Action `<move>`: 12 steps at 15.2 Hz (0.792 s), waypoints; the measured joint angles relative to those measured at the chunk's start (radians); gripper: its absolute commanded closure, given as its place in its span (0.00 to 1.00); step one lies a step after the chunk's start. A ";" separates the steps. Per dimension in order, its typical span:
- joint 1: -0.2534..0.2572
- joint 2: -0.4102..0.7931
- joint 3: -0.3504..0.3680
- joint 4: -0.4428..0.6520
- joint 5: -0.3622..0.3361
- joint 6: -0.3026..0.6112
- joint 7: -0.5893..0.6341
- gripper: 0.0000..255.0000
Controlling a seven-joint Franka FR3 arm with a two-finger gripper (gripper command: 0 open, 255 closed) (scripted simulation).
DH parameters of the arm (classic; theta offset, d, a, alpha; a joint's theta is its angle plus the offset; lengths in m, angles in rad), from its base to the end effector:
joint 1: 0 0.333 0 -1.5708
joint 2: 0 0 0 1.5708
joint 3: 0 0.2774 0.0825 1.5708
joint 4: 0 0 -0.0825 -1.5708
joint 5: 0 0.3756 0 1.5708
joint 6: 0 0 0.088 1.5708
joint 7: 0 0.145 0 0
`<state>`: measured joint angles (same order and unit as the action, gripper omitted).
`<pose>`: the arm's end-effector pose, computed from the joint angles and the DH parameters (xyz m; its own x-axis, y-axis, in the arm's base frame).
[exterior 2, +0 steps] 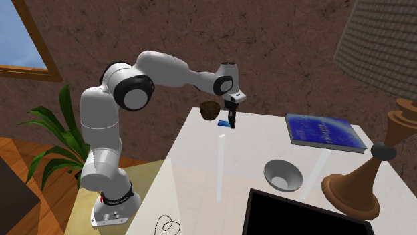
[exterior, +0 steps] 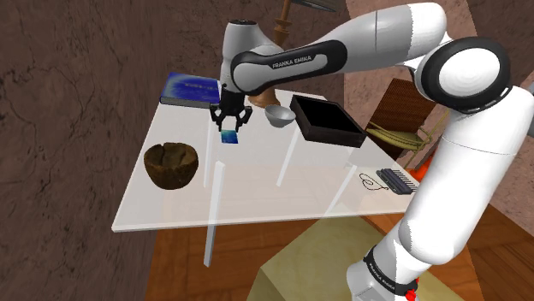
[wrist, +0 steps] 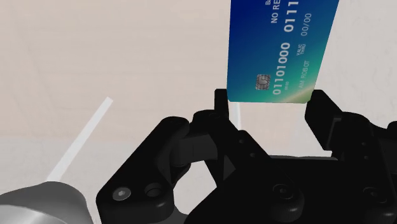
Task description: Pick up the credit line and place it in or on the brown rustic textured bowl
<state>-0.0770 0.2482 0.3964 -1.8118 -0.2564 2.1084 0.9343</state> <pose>0.5920 0.1657 0.3491 0.8668 -0.4771 0.1452 -0.4856 -0.8737 0.0277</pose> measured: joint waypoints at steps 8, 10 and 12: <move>-0.002 -0.031 0.007 0.070 0.024 -0.096 -0.024 1.00; -0.001 -0.034 0.008 0.091 0.027 -0.120 -0.028 1.00; 0.000 -0.036 0.009 0.115 0.030 -0.145 -0.033 1.00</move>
<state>-0.0773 0.2122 0.4053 -1.6967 -0.2262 1.9630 0.9013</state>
